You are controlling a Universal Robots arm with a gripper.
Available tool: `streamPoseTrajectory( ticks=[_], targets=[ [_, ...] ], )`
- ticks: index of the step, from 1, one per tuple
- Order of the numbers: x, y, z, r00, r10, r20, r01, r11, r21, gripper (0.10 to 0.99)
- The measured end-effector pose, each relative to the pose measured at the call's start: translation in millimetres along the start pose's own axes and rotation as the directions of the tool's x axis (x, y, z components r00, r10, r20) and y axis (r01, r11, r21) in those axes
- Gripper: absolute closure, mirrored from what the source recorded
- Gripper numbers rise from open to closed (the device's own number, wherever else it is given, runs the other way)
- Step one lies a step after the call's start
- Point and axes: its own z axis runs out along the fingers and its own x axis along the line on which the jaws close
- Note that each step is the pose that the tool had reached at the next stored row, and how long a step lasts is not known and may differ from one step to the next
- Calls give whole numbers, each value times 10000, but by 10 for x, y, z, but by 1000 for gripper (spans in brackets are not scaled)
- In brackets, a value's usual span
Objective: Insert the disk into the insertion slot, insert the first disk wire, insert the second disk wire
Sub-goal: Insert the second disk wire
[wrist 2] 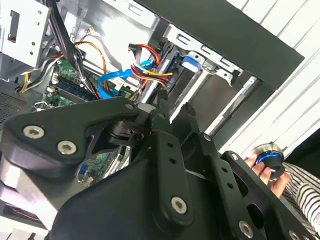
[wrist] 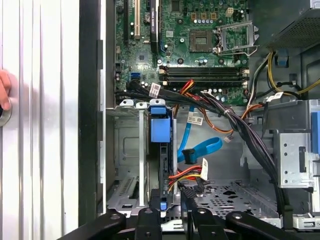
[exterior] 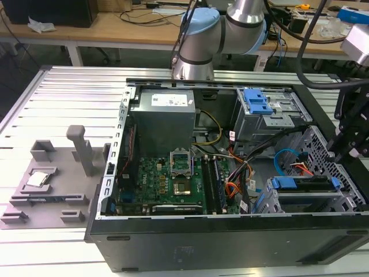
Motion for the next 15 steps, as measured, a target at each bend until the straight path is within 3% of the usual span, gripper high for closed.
streamPoseTrajectory(
  ticks=[3,5,8,12,15],
  targets=[
    [-102,167,82,10000,-54,36,54,10000,1,784],
    [-154,235,125,10000,-85,33,85,10000,1,784],
    [-162,329,181,9999,-150,29,150,9999,2,784],
    [-165,357,235,9992,-411,8,411,9992,4,784],
    [-165,356,272,9893,-1456,-120,1456,9893,4,784]
  ],
)
